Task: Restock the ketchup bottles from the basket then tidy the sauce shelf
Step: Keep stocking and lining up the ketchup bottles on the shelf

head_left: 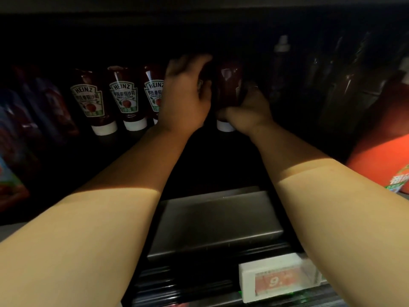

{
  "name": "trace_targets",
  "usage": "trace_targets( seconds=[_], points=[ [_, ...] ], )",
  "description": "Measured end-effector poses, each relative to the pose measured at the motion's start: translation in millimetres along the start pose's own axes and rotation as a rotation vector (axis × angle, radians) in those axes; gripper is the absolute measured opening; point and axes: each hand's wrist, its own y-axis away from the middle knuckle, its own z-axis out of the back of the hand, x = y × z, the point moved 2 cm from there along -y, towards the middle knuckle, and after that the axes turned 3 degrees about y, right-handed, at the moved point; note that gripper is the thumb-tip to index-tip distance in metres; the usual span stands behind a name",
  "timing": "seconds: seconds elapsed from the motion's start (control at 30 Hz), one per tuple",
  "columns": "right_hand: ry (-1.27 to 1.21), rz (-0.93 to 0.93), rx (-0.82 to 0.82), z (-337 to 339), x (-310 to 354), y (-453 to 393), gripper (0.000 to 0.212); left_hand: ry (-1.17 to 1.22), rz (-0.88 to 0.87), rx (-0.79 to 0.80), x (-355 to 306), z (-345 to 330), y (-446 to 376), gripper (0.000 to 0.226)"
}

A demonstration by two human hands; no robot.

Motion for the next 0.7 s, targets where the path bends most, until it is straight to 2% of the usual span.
trace_targets(
  seconds=[0.07, 0.13, 0.23, 0.37, 0.47, 0.57, 0.63, 0.7],
  points=[
    [-0.034, -0.043, -0.004, -2, -2, -3, 0.073, -0.185, 0.043, -0.043, 7, 3, 2, 0.059],
    [-0.075, -0.067, -0.003, -4, -5, -4, 0.074, -0.285, 0.115, -0.020, 14, 4, 4, 0.078],
    [-0.057, -0.031, -0.026, -6, -7, -5, 0.085, -0.321, 0.242, 0.030, 26, 0, 8, 0.105],
    [-0.190, -0.070, -0.079, -10, -12, -11, 0.075, -0.302, 0.371, -0.024, 42, 2, 12, 0.125],
    [-0.343, -0.121, -0.070, -14, -14, -15, 0.059, -0.275, 0.393, -0.036, 48, 5, 14, 0.127],
    [-0.368, -0.140, -0.045, -17, -14, -14, 0.055, -0.249, 0.373, -0.128, 51, 13, 18, 0.112],
    [-0.260, -0.130, -0.095, -15, -11, -11, 0.059, -0.233, 0.423, -0.258, 58, 26, 24, 0.104],
    [-0.067, -0.091, -0.157, -14, -7, -7, 0.071, -0.204, 0.543, -0.370, 69, 43, 28, 0.107]
  ],
)
